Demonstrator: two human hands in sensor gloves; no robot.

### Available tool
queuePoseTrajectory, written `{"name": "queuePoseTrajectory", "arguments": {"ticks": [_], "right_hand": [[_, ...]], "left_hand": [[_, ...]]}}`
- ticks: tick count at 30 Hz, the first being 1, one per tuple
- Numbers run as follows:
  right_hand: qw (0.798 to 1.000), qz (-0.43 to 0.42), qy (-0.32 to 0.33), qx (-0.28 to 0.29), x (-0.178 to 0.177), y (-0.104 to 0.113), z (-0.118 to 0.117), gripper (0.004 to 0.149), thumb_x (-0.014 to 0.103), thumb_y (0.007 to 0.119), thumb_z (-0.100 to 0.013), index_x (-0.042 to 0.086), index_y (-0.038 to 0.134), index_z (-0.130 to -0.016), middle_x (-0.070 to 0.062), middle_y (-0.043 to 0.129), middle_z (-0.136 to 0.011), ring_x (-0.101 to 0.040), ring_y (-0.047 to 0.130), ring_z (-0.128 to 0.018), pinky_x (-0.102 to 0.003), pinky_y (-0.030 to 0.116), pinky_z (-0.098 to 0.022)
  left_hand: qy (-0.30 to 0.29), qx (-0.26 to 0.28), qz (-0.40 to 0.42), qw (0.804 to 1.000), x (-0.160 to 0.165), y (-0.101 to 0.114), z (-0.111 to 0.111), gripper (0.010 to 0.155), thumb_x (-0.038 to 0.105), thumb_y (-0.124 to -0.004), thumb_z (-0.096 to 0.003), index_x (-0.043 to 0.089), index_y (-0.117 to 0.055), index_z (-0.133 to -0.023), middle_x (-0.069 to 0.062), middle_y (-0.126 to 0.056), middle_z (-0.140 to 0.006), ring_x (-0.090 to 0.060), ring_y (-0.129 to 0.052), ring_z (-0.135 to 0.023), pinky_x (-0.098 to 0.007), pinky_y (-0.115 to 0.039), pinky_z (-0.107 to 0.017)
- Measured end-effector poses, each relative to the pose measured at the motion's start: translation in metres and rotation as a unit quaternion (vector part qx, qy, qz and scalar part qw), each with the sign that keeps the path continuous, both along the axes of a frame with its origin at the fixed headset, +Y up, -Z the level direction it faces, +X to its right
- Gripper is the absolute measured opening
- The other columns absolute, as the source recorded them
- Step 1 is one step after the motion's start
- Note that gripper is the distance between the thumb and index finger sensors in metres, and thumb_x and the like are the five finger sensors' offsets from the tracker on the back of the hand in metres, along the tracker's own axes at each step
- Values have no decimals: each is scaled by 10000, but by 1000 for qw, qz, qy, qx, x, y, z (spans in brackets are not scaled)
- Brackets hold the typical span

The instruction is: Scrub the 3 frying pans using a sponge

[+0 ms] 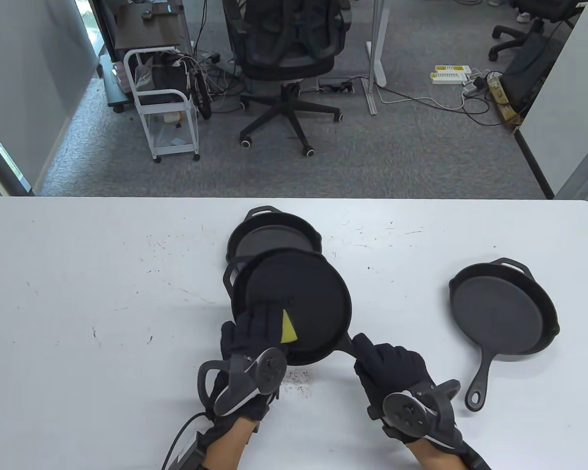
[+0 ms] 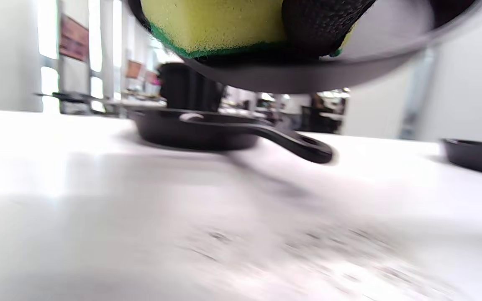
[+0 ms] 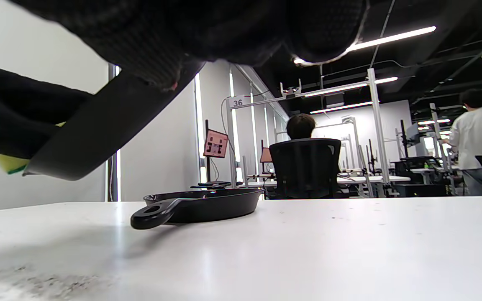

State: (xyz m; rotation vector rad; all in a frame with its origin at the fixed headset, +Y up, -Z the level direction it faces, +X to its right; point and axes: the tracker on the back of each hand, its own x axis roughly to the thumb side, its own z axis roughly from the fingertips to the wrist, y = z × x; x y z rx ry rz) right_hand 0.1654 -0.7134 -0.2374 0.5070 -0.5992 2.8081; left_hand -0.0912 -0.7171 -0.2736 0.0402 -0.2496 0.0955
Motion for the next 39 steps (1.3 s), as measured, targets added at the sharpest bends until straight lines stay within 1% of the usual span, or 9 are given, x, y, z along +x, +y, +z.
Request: {"name": "queuePoseTrajectory", "arguments": {"ticks": [4,7,12,16,21,26,31,34,39], "right_hand": [[999,26,31,2,-9,-2,2,529,392,959,-454,266,808,-945,30,952,-624,-158,933,-293,-459,830,-414],[996,55,69,20,-20,-3,7,548,411,951,-435,275,806,-946,30,951,-630,-165,935,-304,-465,824,-427],[987,107,107,50,-32,-6,14,550,416,949,-433,290,800,-947,32,949,-638,-172,935,-315,-469,818,-442],[988,105,100,52,-29,-4,13,548,416,951,-432,294,802,-945,32,950,-642,-174,936,-318,-472,816,-445],[996,50,49,46,-11,-2,4,576,407,961,-431,316,768,-966,34,944,-690,-180,941,-338,-473,812,-456],[999,32,-21,25,8,-1,-7,567,403,956,-431,320,775,-963,36,926,-786,-184,957,-374,-482,814,-473],[996,-4,-88,25,45,4,-18,561,391,950,-437,312,771,-963,-7,820,-882,-168,968,-362,-471,834,-460],[992,-87,-94,-5,69,3,-24,550,373,944,-439,258,794,-955,-38,858,-838,-185,1006,-393,-486,853,-467],[956,-266,-55,-108,95,-10,-35,528,359,909,-454,172,821,-940,-89,931,-766,-224,1080,-429,-519,879,-470]], "left_hand": [[-61,69,-19,996,20,6,10,754,483,-717,-648,301,-337,-1274,-55,-408,-1326,-376,-464,-1192,-662,-396,-848],[-54,90,-4,994,17,12,14,760,482,-717,-650,309,-320,-1274,-22,-375,-1333,-382,-426,-1204,-671,-376,-847],[18,130,-18,991,-9,24,10,769,475,-718,-651,287,-312,-1276,-62,-370,-1329,-411,-411,-1195,-683,-356,-837],[88,123,-29,988,-35,20,1,770,464,-726,-652,269,-315,-1274,-77,-401,-1320,-406,-452,-1180,-685,-362,-832],[80,61,-22,995,-40,9,-10,768,473,-745,-642,274,-355,-1272,-66,-456,-1305,-344,-501,-1167,-676,-376,-834],[52,66,-40,996,-24,7,-6,761,474,-744,-643,267,-370,-1272,-64,-489,-1300,-367,-534,-1153,-672,-390,-837],[51,78,19,995,-33,13,-3,761,481,-737,-645,258,-368,-1272,-68,-496,-1298,-375,-541,-1152,-674,-396,-835],[59,81,23,995,-37,14,-3,759,480,-736,-646,255,-369,-1271,-70,-495,-1297,-380,-543,-1150,-677,-397,-833],[44,63,24,997,-30,7,-4,761,480,-737,-645,252,-368,-1271,-70,-497,-1297,-382,-542,-1151,-677,-398,-833]]}}
